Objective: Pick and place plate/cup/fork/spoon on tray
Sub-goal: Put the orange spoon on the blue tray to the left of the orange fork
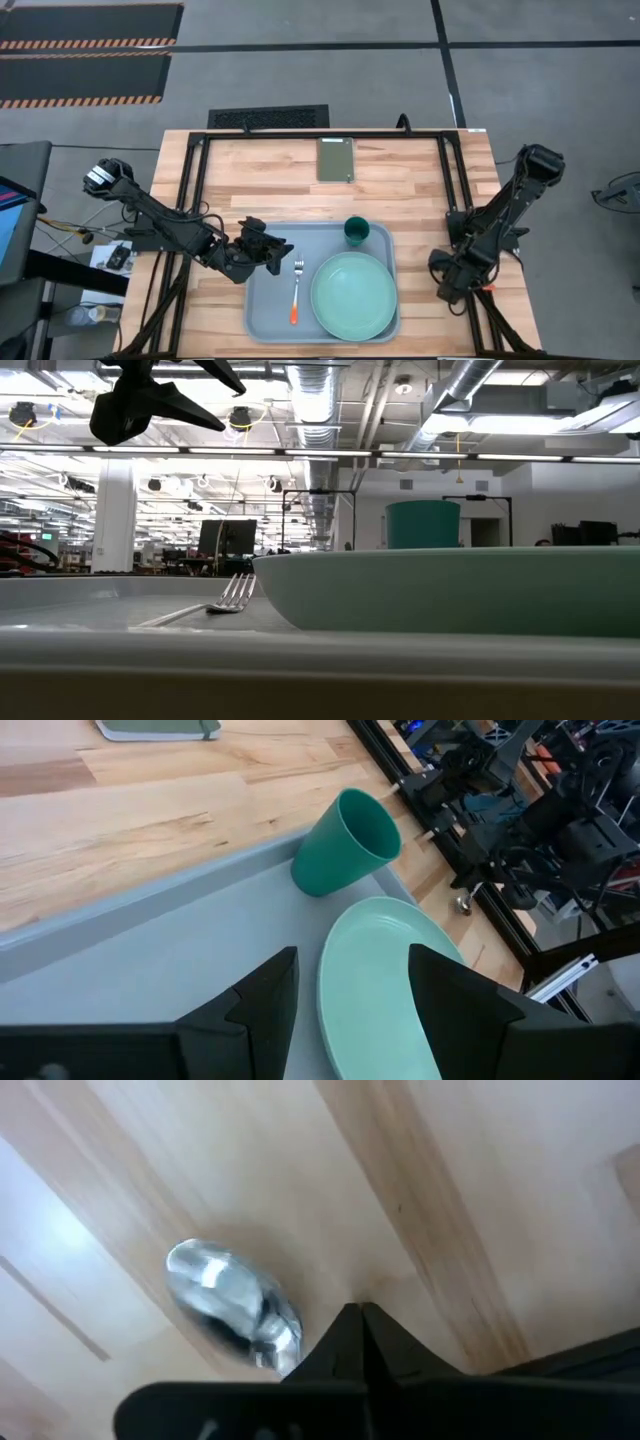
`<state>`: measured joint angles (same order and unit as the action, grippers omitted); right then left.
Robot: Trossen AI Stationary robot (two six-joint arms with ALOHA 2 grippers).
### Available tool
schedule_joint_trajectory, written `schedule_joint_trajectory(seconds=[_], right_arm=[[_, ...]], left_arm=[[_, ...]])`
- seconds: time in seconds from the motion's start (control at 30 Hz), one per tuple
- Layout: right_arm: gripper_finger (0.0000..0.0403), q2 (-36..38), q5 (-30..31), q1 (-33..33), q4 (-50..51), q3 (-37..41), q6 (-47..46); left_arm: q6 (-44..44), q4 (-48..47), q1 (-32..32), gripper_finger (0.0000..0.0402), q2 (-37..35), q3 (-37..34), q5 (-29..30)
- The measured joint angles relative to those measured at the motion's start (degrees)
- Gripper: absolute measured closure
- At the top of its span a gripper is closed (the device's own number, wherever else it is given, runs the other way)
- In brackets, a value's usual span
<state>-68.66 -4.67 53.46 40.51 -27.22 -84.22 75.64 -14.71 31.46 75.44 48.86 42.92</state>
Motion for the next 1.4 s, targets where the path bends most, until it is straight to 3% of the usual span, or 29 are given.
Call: schedule_joint_trajectory(seconds=[0.2,0.5,0.7,0.87,1.2,1.4], right_arm=[[0.0389,0.0,2.9,-4.4,-0.1,0.0,3.8],[0.0321,2.3,3.7,-6.7,0.6,-3.3,11.7],[0.0253,3.4,-1.9,-1.2,-0.7,-5.1,9.8],[0.0216,0.2,-3.9,5.7,-0.5,-5.1,6.4],[0.0216,-9.8,-4.3,9.7,-0.6,-5.4,4.7],[0.0226,-10.0,-4.1,9.8,0.2,-6.3,5.0]], left_arm=[[-0.2,0.0,0.0,0.0223,0.0,0.0,1.4],[-0.5,0.0,0.0,0.0223,0.0,0.0,1.2],[-1.1,0.0,0.0,0.0223,0.0,0.0,1.0],[-1.6,0.0,0.0,0.0223,0.0,0.0,1.0],[-1.9,0.0,0.0,0.0223,0.0,0.0,1.4],[-1.9,-0.3,0.0,0.0223,0.0,0.0,1.4]])
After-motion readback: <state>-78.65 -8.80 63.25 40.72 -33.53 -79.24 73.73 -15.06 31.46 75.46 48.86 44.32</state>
